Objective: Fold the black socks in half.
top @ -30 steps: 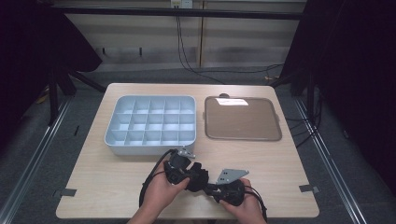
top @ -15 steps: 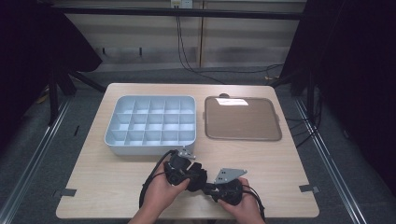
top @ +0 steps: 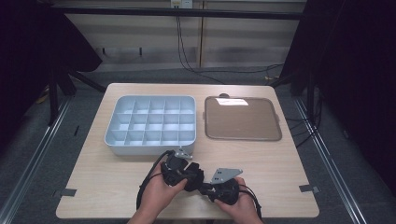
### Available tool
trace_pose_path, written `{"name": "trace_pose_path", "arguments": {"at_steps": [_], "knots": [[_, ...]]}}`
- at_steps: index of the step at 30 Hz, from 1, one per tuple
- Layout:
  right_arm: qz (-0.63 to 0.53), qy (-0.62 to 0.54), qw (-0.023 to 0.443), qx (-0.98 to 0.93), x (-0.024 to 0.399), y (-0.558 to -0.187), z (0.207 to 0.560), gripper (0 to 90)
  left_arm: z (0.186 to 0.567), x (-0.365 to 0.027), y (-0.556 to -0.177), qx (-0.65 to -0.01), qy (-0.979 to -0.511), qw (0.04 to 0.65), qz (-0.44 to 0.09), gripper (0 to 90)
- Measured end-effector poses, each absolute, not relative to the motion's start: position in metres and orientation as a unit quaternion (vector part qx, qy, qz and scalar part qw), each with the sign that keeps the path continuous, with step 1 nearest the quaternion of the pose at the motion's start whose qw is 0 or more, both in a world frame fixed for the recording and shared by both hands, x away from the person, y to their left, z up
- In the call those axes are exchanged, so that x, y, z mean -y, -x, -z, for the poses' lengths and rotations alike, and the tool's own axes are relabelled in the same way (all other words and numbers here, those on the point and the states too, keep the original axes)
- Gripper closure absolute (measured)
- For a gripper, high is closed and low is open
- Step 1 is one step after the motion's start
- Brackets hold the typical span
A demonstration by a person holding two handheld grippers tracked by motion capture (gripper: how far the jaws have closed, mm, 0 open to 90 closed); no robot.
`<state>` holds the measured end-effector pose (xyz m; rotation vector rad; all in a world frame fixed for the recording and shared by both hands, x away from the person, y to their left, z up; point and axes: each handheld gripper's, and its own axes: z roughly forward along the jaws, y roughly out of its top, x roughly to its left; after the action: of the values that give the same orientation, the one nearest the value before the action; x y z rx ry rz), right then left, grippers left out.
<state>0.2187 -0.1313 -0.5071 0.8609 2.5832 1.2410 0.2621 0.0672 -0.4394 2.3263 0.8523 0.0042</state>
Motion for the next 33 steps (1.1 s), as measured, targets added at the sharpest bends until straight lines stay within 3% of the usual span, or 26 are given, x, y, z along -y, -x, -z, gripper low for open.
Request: {"name": "trace_pose_path", "arguments": {"at_steps": [17, 33], "knots": [[-0.413, -0.27, 0.069, -0.867, 0.119, -0.224, 0.507, 76.3, 0.455, -0.073, -0.259, -0.335, -0.884, 0.327, -0.003, 81.2], [-0.399, -0.292, 0.085, -0.865, 0.136, -0.223, 0.504, 66.1, 0.464, -0.068, -0.264, -0.331, -0.889, 0.317, -0.001, 81.1]]}}
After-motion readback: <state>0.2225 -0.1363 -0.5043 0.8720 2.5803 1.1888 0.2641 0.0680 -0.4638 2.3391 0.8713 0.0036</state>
